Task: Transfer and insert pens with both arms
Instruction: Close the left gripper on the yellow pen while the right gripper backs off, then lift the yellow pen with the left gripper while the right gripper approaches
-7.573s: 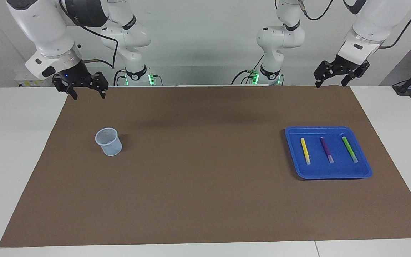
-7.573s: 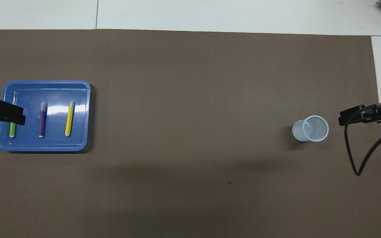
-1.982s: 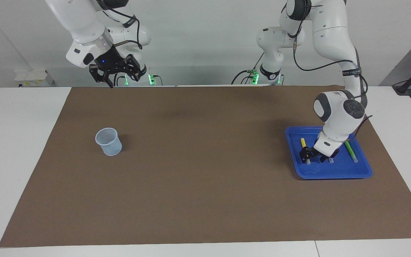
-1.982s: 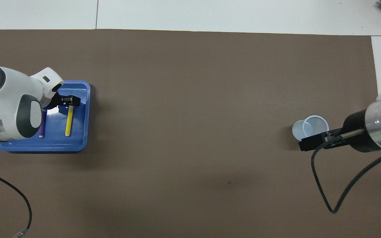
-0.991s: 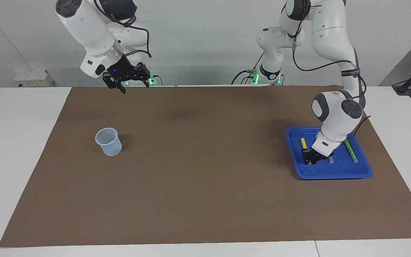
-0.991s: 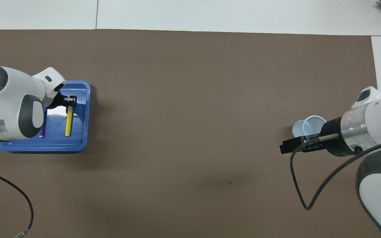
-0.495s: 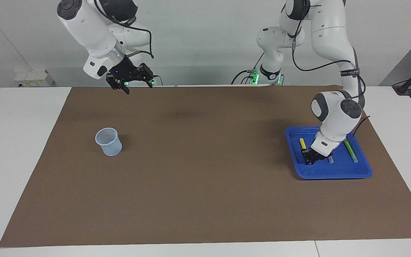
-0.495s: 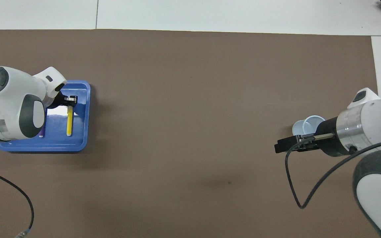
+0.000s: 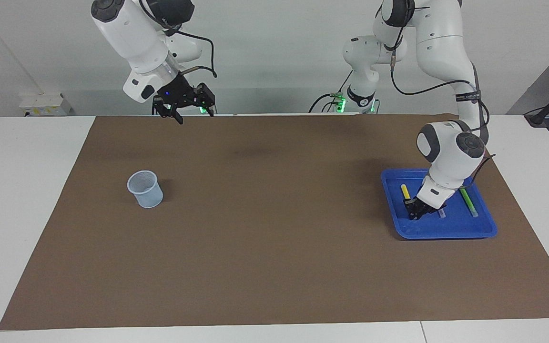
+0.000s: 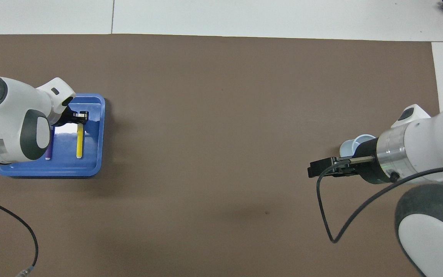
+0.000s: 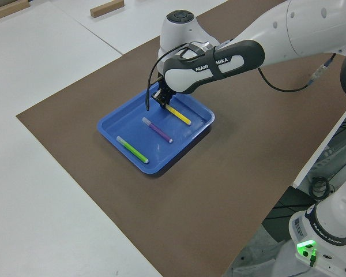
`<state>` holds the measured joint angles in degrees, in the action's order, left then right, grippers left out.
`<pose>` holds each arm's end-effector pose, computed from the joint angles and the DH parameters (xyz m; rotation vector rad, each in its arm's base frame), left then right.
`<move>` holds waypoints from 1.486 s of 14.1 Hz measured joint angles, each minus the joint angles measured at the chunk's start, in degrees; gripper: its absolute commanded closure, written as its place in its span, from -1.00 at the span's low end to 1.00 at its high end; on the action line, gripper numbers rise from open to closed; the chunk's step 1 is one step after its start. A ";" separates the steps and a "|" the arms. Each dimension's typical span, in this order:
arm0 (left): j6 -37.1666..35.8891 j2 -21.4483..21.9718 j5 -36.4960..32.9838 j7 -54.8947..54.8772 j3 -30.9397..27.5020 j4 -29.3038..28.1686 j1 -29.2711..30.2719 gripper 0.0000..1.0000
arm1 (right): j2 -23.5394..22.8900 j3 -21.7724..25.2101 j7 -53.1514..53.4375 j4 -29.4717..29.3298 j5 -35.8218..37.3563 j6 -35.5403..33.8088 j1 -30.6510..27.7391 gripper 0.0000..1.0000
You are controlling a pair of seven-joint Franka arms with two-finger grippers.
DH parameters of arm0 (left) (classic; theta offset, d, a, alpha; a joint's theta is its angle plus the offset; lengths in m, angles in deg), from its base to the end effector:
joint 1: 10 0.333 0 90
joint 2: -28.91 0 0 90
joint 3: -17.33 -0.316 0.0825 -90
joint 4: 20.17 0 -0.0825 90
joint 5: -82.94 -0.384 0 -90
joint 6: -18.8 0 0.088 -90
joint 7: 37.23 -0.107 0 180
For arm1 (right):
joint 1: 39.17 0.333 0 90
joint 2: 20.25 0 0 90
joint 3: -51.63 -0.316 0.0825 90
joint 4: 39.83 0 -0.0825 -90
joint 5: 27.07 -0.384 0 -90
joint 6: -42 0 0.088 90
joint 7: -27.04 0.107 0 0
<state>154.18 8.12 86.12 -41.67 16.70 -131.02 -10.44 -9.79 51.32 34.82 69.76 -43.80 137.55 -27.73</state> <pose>0.6259 0.0010 0.3046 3.1056 -0.0571 0.1037 0.4816 0.1292 0.5710 -2.8630 -0.0452 0.1587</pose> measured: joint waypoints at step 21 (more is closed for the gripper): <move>-18.84 12.13 5.31 57.72 0.99 17.38 -3.21 1.00 | 0.01 -0.07 12.75 2.65 -13.13 11.38 2.61 -1.00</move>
<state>135.35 20.24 91.43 16.05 17.69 -113.64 -13.65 -9.77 51.25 47.57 72.41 -56.93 148.93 -25.12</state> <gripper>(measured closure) 0.837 0.000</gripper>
